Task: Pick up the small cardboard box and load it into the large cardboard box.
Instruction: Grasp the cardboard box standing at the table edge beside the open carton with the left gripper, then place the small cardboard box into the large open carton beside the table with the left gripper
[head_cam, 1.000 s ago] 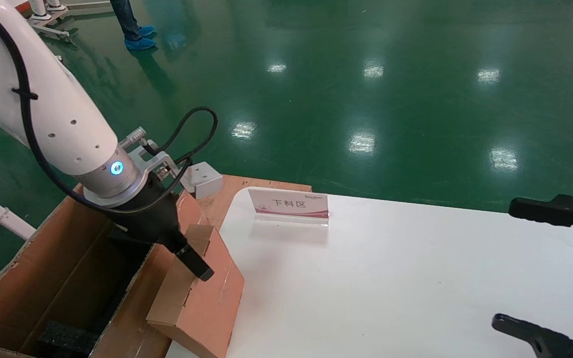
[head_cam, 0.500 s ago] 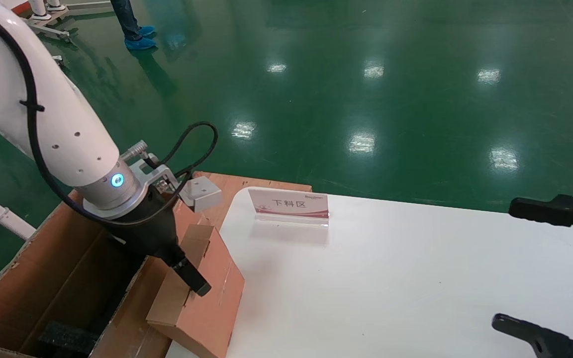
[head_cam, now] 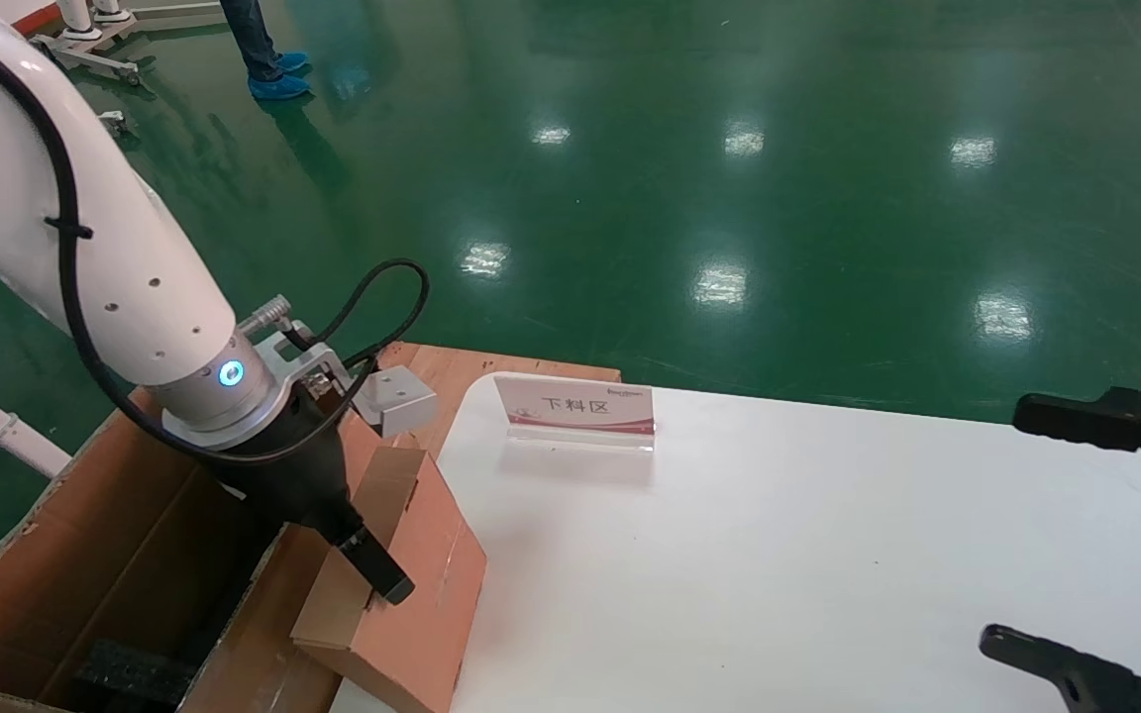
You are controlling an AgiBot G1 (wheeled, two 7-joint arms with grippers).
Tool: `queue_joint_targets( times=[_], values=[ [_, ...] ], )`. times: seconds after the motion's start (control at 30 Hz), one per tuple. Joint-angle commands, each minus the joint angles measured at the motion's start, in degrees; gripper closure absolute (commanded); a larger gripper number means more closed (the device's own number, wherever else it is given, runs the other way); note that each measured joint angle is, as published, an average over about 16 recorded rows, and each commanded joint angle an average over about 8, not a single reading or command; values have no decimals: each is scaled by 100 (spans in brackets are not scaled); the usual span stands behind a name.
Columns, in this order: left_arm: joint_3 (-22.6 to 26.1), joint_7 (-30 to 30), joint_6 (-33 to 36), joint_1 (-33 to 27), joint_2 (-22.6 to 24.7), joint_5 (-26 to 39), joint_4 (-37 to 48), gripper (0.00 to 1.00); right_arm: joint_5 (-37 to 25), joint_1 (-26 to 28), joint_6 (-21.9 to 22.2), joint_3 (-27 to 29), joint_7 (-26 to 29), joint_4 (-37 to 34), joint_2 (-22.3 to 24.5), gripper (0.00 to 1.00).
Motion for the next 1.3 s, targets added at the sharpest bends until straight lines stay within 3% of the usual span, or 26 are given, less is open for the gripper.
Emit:
queue_joint_targets(
  times=[0.03,0.07,0.1,1.3],
  values=[
    [-3,2,-1,1,1,0,0,82,0,0,0,0,0,0,0,83],
    [-7,3,0,1,1,1,0,94,0,0,0,0,0,0,0,95],
    [-9,4,0,1,2,3,0,100,0,0,0,0,0,0,0,100],
    [-38,23,13,1,16,20,16,100,-1,0,-1,-1,1,0,0,100]
  ],
)
